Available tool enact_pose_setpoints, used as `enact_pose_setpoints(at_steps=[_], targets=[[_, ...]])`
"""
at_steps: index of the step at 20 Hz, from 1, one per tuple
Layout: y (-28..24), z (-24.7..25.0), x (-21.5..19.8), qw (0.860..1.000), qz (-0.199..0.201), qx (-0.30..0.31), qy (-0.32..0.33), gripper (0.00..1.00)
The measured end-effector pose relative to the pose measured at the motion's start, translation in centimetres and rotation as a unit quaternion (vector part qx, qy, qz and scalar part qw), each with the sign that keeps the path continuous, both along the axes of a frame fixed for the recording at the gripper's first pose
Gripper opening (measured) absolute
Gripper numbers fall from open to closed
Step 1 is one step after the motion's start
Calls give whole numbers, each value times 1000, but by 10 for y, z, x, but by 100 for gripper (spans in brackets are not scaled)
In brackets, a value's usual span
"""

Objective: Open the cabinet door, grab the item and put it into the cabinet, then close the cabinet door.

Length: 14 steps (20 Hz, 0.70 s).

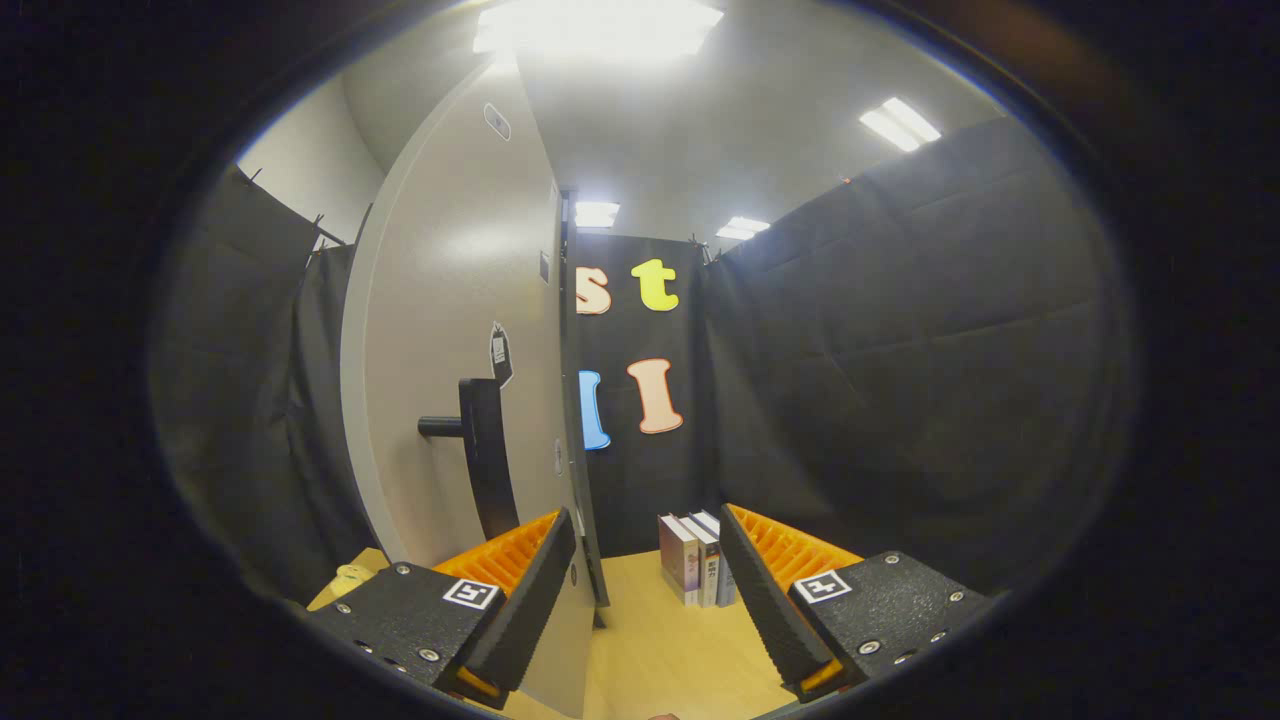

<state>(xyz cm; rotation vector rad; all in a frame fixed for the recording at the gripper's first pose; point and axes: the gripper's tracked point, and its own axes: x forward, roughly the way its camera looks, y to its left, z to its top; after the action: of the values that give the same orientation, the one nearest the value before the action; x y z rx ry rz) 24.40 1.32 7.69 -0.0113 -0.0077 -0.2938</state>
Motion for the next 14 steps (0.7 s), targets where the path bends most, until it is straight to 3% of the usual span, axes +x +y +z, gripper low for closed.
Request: enact_pose_setpoints(at_steps=[14], targets=[[65,-3,33,996,80,21,16,91]])
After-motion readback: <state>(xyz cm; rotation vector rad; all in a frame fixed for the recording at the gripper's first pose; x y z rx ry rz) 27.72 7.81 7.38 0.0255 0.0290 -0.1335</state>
